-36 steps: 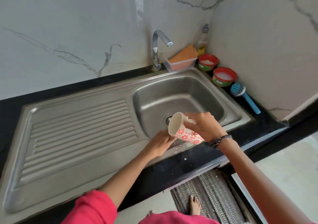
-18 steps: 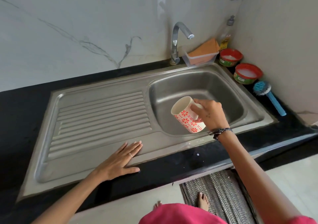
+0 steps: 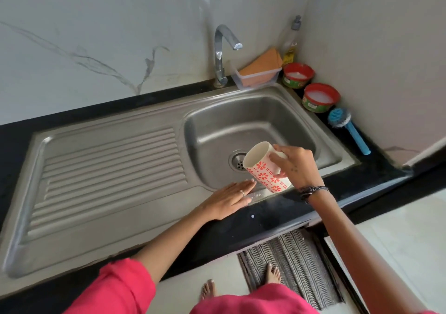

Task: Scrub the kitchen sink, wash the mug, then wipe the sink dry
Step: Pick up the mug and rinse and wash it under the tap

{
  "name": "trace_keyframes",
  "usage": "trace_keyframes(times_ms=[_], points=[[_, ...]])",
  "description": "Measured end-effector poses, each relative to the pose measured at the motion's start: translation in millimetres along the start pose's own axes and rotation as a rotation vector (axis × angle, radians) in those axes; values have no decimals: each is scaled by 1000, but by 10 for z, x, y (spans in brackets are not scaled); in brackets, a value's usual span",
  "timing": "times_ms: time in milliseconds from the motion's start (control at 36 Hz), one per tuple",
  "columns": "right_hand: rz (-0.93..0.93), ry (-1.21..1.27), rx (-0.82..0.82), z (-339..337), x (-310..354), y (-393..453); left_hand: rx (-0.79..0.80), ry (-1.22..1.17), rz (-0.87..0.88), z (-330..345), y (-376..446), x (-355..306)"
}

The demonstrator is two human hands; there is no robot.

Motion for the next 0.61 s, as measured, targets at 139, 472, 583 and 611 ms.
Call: trace_keyframes(times_ms=[139,472,583,611], points=[[-137,-146,72,-229,-84,144,-153,-224,-115,-112,221,-46],[-571,-857,464,-264,98,439,104,100,-200,-23,-430,364],[-668,-938,524,-177,107,456,16,79,-255,71,-268,174],[-688,-957,535,-164,108,457,3,51,-266,75,-198,102]])
Point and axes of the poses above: each hand's wrist, its own y-axis towards the middle knuckle, its own z-axis out of the palm, x = y × z, the point moved 3 cm from there along y, towards the middle knuckle, and after that the axes turned 8 degrees about z, right-handed, at the moved point
